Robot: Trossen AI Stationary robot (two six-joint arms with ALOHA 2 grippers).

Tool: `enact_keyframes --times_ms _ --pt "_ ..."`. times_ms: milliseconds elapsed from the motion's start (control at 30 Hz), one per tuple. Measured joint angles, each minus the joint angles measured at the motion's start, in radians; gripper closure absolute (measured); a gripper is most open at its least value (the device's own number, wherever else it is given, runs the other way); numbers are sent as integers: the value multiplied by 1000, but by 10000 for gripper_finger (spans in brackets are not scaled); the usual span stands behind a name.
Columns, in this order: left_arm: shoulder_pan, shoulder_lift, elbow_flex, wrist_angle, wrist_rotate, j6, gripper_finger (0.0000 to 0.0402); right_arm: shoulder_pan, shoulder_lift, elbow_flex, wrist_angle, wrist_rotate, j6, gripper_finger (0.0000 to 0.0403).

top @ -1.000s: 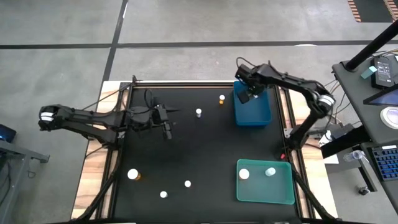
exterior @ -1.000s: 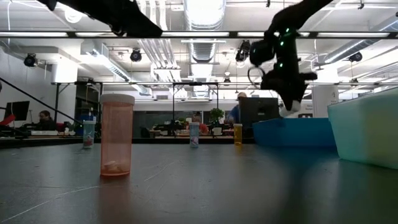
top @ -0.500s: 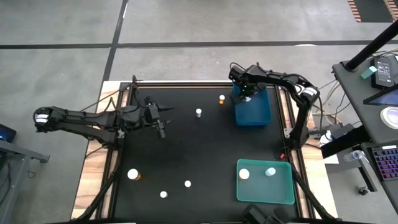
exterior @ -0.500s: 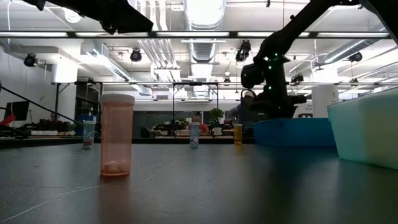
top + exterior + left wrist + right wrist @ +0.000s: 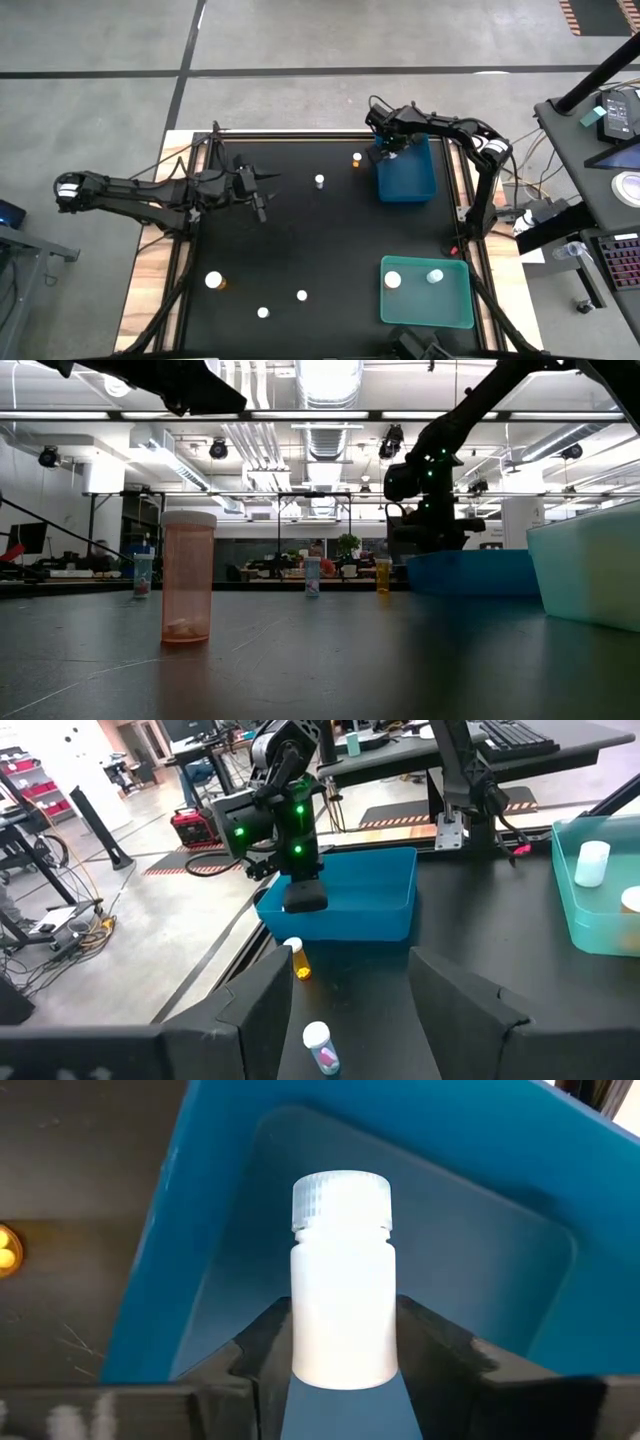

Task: Pick and place medicine bottles into bin by pill shape (circle, oval)
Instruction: Put the white pill bottle into the blue bin, then put the blue pill bottle into the light green bin

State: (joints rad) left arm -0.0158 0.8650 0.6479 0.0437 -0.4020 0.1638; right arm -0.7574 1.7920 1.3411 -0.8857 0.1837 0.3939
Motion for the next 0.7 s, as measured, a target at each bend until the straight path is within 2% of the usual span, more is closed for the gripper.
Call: enact_keyframes --times_ms 400,700 --pt "1 0 0 1 0 0 218 0 -2 0 10 -1 -4 163" --pt "0 0 0 1 0 0 218 8 -121 -1 -4 -3 -23 147"
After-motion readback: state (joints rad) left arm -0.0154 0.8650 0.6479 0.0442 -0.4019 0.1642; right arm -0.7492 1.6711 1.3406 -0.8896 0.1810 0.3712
